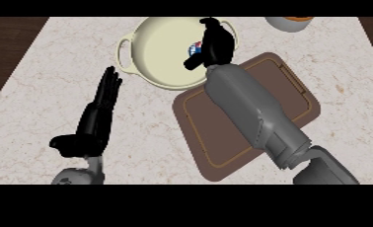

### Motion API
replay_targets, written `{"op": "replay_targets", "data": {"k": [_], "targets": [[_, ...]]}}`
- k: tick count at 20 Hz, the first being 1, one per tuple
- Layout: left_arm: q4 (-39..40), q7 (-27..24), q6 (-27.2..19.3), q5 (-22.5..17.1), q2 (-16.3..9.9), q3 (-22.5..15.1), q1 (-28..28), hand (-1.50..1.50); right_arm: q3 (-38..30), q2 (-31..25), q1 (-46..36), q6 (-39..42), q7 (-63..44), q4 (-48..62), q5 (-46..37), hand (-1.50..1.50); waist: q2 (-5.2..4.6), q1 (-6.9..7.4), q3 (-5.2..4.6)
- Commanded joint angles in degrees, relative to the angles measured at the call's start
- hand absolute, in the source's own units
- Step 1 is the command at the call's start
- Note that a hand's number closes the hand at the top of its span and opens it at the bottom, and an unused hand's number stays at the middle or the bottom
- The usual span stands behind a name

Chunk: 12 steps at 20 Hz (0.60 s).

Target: Pick the can from the tray and place it in the pot

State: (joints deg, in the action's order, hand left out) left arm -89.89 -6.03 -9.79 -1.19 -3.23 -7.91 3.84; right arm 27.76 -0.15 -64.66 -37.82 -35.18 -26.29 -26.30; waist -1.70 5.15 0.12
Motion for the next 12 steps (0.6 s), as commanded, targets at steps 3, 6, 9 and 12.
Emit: {"op": "replay_targets", "data": {"k": [3,6,9,12], "targets": [[1.5,-0.6,0.2,0.0,-0.6,1.1,0.2,0.00,-7.9,0.1,1.7,-13.5,11.6,-7.4,7.6,-1.50,0.20,-1.22,0.03],[-0.1,-1.8,0.5,-0.4,-0.6,0.8,-2.1,0.00,-11.2,0.1,7.3,-17.5,18.9,-8.0,12.8,-1.50,0.08,-0.67,0.04],[3.0,-2.5,-0.3,0.0,1.1,0.6,0.0,0.00,-14.3,0.1,8.5,-17.6,26.2,-7.5,17.0,-1.50,0.01,-1.38,-0.01],[0.9,-1.7,1.2,-1.2,-1.1,2.2,-1.6,0.00,-20.0,-0.7,8.0,-14.7,34.1,-5.8,19.4,-1.50,0.56,-2.42,-0.02]]}}
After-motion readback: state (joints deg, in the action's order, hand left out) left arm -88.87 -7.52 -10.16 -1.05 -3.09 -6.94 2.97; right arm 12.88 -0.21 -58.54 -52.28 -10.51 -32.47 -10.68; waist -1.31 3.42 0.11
